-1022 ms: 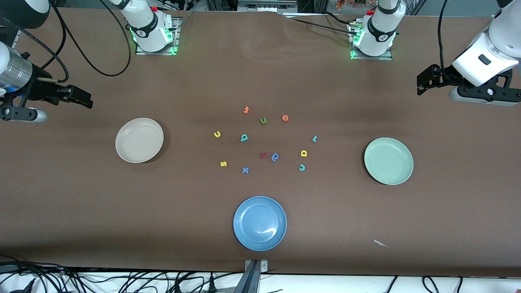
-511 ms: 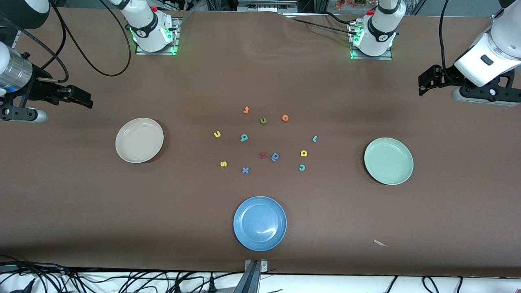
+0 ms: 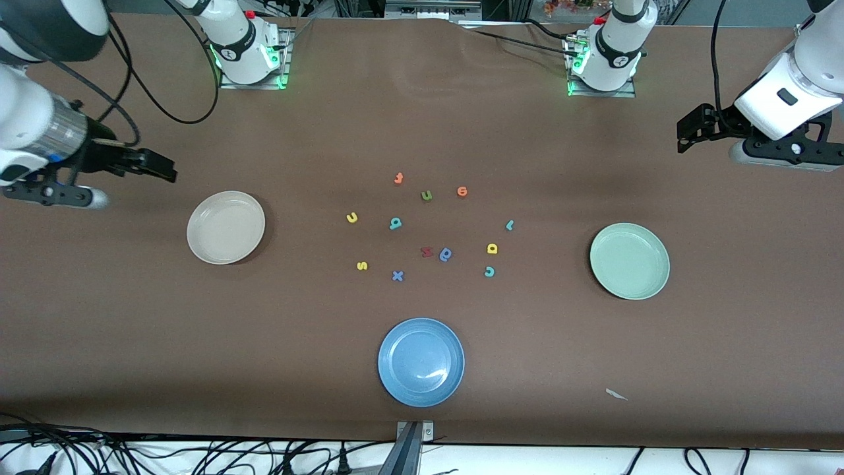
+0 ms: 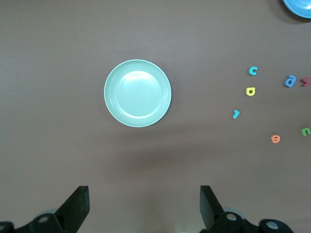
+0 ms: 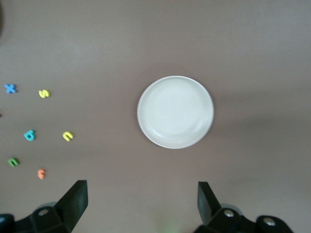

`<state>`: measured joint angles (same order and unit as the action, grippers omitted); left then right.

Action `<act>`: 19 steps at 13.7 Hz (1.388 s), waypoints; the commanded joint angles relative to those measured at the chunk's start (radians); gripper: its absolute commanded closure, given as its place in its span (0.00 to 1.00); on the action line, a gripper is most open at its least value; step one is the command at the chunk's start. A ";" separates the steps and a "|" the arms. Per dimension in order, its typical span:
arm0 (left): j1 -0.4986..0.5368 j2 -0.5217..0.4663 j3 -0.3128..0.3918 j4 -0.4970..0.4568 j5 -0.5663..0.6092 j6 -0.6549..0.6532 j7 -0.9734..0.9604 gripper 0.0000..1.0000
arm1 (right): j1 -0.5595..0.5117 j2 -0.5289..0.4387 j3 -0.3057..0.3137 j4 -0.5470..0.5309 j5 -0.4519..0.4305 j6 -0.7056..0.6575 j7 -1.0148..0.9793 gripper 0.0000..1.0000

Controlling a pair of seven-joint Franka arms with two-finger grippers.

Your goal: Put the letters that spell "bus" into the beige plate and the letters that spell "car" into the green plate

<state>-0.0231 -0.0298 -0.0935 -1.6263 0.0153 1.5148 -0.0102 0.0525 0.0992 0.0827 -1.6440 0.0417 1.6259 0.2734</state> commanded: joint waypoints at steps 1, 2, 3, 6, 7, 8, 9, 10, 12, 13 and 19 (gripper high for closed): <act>0.006 0.018 -0.003 0.039 -0.014 -0.024 0.026 0.00 | 0.088 0.005 0.006 -0.094 0.010 0.130 0.136 0.00; 0.006 0.018 -0.003 0.039 -0.014 -0.024 0.026 0.00 | 0.119 0.010 0.006 -0.132 0.009 0.191 0.189 0.00; 0.006 0.018 -0.003 0.039 -0.014 -0.024 0.024 0.00 | 0.151 0.023 0.006 -0.161 0.009 0.242 0.228 0.00; -0.011 0.039 -0.003 0.036 -0.024 -0.028 0.025 0.00 | 0.245 0.095 0.006 -0.189 0.009 0.325 0.311 0.00; -0.012 0.082 -0.006 0.034 -0.026 -0.028 0.026 0.00 | 0.275 0.123 0.006 -0.191 0.009 0.351 0.334 0.00; -0.027 0.121 -0.006 0.037 -0.031 -0.028 0.024 0.00 | 0.306 0.149 0.006 -0.194 0.009 0.383 0.357 0.00; -0.050 0.152 -0.008 0.039 -0.038 -0.016 0.018 0.00 | 0.335 0.175 0.006 -0.206 0.009 0.426 0.375 0.00; -0.075 0.192 -0.009 0.039 -0.047 0.008 0.010 0.00 | 0.354 0.198 0.006 -0.232 0.007 0.490 0.394 0.00; -0.103 0.231 -0.008 0.039 -0.044 0.053 0.013 0.00 | 0.378 0.240 0.006 -0.278 0.003 0.602 0.395 0.00; -0.106 0.243 -0.009 0.039 -0.046 0.057 0.012 0.00 | 0.397 0.267 0.006 -0.290 -0.005 0.647 0.395 0.00; -0.172 0.364 -0.011 0.054 -0.049 0.198 0.006 0.00 | 0.452 0.375 0.005 -0.381 -0.014 0.859 0.394 0.00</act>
<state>-0.1525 0.2643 -0.1088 -1.6158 -0.0100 1.6819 -0.0078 0.4839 0.4487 0.0954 -2.0033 0.0396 2.4313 0.6617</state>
